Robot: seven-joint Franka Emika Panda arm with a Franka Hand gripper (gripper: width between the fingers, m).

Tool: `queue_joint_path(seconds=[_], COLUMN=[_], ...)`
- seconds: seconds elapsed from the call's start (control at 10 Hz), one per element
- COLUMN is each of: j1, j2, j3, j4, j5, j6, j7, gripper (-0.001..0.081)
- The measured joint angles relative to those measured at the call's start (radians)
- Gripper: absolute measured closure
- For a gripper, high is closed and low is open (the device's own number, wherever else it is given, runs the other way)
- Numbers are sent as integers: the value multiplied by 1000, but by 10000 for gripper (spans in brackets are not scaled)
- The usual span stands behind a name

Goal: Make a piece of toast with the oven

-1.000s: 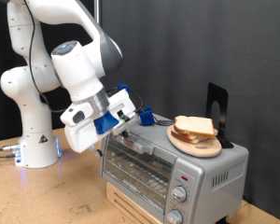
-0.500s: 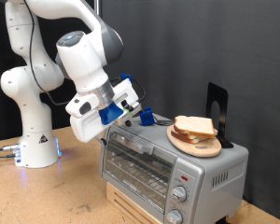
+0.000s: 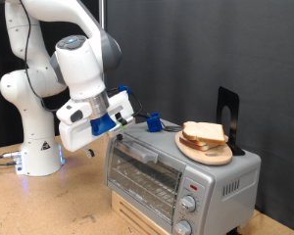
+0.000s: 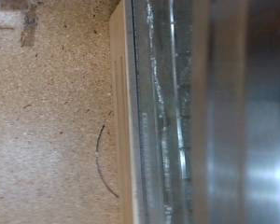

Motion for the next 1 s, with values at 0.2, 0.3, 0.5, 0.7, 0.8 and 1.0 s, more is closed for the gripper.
queue_joint_path(seconds=[0.2, 0.3, 0.5, 0.7, 0.8, 1.0], j1=[-33, -51, -84, -108, -120, -137], j2=[2, 9, 44, 87, 112, 153], j3=[-5, -11, -22, -37, -43, -61], j4=[-2, -9, -29, -37, -37, -36], j5=[-43, -76, -117, -138, -151, -161], j6=[6, 17, 66, 123, 149, 190], j7=[14, 16, 16, 16, 16, 6], gripper=[-2, -2, -2, -2, -2, -2])
